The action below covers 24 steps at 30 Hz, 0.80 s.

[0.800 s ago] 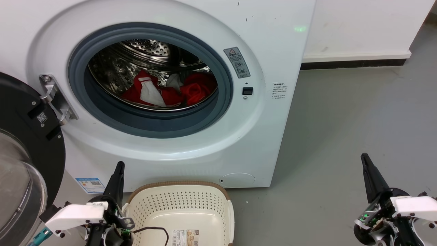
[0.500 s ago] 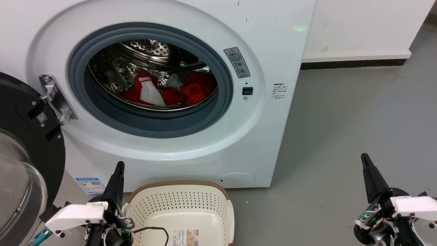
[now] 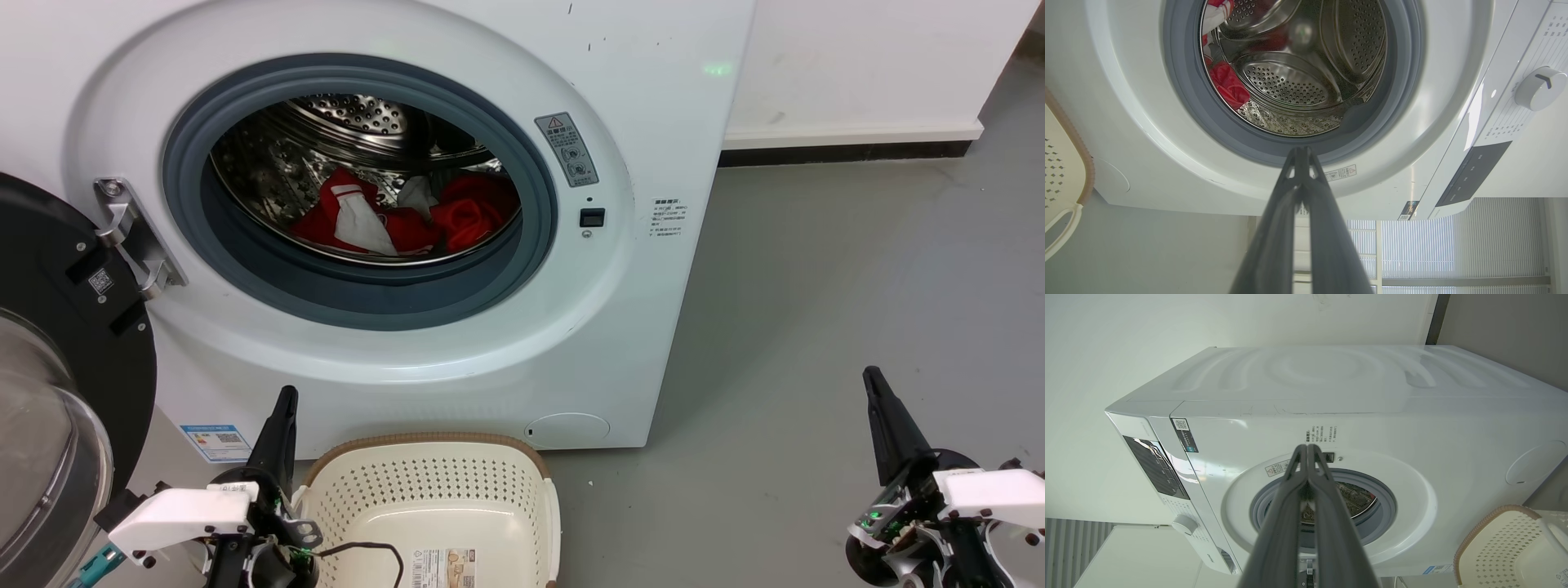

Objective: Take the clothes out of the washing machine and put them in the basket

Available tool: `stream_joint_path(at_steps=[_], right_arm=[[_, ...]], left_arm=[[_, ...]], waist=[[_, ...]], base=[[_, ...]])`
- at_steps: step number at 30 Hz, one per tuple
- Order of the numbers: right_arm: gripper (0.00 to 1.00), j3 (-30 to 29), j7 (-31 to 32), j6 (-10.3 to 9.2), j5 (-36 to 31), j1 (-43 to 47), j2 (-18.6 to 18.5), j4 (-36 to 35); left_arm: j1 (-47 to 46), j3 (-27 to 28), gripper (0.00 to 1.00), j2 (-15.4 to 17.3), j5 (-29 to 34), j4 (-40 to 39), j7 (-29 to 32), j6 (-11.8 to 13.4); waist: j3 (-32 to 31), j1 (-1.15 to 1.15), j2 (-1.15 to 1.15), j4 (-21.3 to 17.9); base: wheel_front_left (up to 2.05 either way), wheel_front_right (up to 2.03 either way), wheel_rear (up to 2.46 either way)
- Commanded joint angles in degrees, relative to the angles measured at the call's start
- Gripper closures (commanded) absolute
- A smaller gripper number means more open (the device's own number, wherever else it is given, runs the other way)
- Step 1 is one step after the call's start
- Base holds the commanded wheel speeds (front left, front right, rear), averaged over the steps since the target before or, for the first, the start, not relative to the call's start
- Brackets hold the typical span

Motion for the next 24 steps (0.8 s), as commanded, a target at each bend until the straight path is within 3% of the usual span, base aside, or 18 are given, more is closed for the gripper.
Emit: stream_joint_path(at_steps=[1,15,16,24], right_arm=[[1.00,0.00,0.03,-0.02,-0.26,-0.78,0.20,0.10],[1.00,0.01,0.03,-0.02,-0.25,-0.78,0.20,0.10],[0.00,0.00,-0.01,0.00,0.00,-0.01,0.00,0.00],[0.00,0.60,-1.49,0.00,-0.70,1.57,0.05,0.46]], left_arm=[[-0.34,0.16,1.00,-0.01,-0.02,-0.13,0.10,-0.21],[-0.34,0.16,1.00,-0.01,-0.02,-0.13,0.10,-0.21],[0.00,0.00,0.00,0.00,0.00,0.00,-0.01,0.00],[1.66,-0.85,0.00,-0.12,0.41,0.34,-1.51,0.05]], waist=[[0.00,0.00,0.00,0.00],[0.00,0.00,0.00,0.00],[0.00,0.00,0.00,0.00],[0.03,0.00,0.00,-0.04]], base=[[0.00,0.00,0.00],[0.00,0.00,0.00],[0.00,0.00,0.00],[0.00,0.00,0.00]])
